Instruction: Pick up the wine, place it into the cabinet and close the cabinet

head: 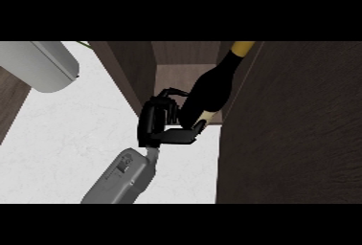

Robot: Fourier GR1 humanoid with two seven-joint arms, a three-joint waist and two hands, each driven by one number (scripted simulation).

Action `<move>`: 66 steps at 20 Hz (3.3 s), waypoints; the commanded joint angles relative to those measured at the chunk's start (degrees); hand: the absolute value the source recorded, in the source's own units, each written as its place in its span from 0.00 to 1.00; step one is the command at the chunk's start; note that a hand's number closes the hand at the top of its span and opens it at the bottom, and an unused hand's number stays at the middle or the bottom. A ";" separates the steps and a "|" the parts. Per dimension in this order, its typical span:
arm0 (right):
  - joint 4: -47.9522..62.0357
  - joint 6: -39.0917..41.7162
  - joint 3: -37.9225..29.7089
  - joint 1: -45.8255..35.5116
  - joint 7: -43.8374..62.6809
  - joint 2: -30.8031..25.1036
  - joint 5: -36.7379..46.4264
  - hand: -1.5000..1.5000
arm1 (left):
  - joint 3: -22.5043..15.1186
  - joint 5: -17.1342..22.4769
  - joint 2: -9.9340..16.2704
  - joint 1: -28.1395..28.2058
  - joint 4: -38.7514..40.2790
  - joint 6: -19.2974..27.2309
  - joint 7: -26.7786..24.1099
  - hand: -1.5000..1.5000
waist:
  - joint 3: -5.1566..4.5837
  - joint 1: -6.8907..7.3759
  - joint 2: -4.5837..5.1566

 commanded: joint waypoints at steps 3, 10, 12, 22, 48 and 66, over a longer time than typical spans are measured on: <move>-3.85 1.02 -2.16 1.12 1.92 -1.51 -3.94 0.00 | -1.60 7.66 -0.01 -3.71 11.49 1.29 -9.08 1.00 | -0.02 -0.58 0.08; 0.90 0.45 -1.42 -0.40 -0.36 -0.43 -1.24 0.00 | -0.57 9.01 0.00 -2.90 17.16 -2.95 -11.34 1.00 | -0.01 -0.21 0.09; 3.80 -0.88 -0.18 -4.41 0.23 0.15 0.08 0.00 | 0.34 12.91 -0.01 -4.26 21.25 -5.01 -15.54 1.00 | -0.03 -0.38 0.22; -4.12 0.19 -0.03 3.48 2.05 -0.08 -2.25 0.00 | 4.10 17.80 -0.01 -10.25 26.26 -10.62 -13.71 1.00 | 0.00 -0.28 0.01; 2.64 1.51 -0.59 -0.53 -1.87 -0.56 -1.86 0.00 | -1.17 33.78 -0.01 -28.28 48.46 -11.91 -16.90 1.00 | -0.02 -2.18 0.60; 2.93 2.28 -2.51 -0.89 -2.47 -2.03 -2.51 0.00 | 4.28 33.85 2.01 -29.09 57.07 -16.47 -25.94 0.00 | -0.03 -1.58 0.63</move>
